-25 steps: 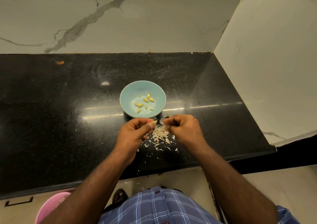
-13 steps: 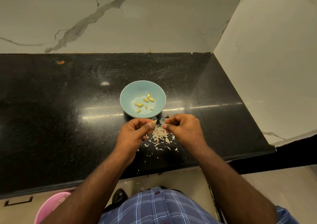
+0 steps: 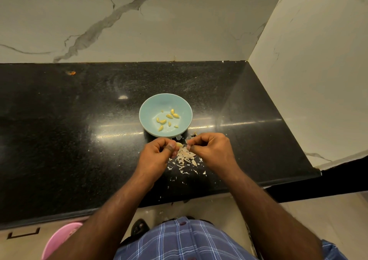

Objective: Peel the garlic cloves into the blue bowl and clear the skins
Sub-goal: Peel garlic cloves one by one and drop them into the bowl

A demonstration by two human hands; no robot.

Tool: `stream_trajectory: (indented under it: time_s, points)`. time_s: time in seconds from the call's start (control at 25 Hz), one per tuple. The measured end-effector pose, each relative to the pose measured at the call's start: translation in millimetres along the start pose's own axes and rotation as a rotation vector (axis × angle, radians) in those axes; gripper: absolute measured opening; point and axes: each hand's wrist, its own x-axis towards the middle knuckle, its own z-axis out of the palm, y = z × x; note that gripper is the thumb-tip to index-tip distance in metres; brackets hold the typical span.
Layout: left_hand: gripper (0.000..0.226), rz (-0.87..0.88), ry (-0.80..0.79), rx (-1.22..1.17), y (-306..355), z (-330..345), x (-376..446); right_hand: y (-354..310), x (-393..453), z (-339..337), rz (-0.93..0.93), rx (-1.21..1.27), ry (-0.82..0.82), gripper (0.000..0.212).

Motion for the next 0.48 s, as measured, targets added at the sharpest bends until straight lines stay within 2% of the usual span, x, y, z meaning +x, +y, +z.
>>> stream_trajectory:
  time_s: [0.12, 0.32, 0.48]
  points:
    - [0.022, -0.009, -0.003, 0.012, 2.9, 1.4, -1.9, 1.8, 3.3, -1.2, 0.015, 0.008, -0.037, 0.018]
    - [0.021, 0.019, -0.049, 0.035, 7.0, 3.7, -2.8, 1.7, 1.9, 4.6, -0.057, 0.047, -0.208, 0.03]
    - [0.018, 0.017, -0.02, 0.023, 8.7, 6.0, -5.3, 3.3, 5.6, 2.0, 0.041, 0.174, -0.174, 0.03]
